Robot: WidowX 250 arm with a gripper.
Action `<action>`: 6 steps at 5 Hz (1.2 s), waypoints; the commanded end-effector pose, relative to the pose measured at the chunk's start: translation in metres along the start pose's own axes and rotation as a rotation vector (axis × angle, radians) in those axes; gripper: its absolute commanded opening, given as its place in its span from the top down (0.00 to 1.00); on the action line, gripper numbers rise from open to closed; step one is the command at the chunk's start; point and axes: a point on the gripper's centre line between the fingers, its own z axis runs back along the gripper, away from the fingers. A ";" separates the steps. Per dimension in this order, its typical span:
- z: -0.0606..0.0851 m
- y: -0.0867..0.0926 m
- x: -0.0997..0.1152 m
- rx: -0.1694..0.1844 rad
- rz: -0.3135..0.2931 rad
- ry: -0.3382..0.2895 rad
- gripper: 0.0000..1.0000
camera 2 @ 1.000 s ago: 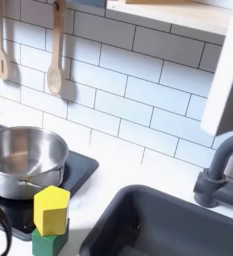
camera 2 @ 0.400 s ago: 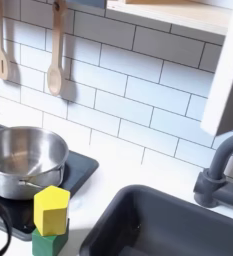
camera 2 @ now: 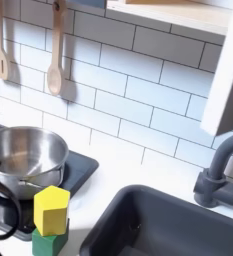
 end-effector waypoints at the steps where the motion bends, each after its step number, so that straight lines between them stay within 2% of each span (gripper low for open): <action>1: -0.010 0.005 0.023 0.008 0.011 -0.008 0.00; 2: -0.015 0.004 0.035 0.003 0.012 -0.008 0.00; 3: -0.014 0.002 0.051 -0.002 0.023 -0.024 0.00; 4: -0.011 0.000 0.071 0.005 0.024 -0.035 0.00; 5: -0.013 0.001 0.088 -0.002 0.044 -0.045 0.00; 6: -0.016 0.000 0.101 0.009 0.053 -0.041 0.00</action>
